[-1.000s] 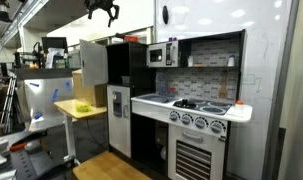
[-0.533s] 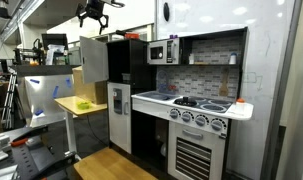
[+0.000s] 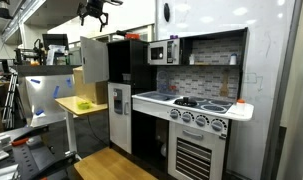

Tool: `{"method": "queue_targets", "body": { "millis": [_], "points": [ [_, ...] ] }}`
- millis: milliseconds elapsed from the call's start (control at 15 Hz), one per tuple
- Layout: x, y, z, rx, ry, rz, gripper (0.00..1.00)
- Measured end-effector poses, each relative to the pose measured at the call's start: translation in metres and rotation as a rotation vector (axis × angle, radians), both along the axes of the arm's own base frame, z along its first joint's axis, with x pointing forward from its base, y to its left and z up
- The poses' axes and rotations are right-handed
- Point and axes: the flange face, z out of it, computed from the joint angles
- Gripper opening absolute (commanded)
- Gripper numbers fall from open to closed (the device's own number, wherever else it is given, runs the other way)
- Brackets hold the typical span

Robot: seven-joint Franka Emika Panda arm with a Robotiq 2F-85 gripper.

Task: Close the open door

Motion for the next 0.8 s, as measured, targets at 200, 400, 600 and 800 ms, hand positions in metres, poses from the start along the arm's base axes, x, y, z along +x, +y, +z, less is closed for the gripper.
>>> {"method": "queue_targets", "body": {
  "millis": [200,400,600,800],
  "points": [
    [0.0048,0.0067,0.0047,-0.015,0.003,-0.045,1.00],
    [0.0044,0.0065,0.0045,-0.015,0.004,-0.045,1.00],
    [0.0044,0.0065,0.0044,-0.015,0.004,-0.045,1.00],
    [0.0066,0.0027,0.0009,-0.044,0.013,-0.111,1.00]
  ]
}}
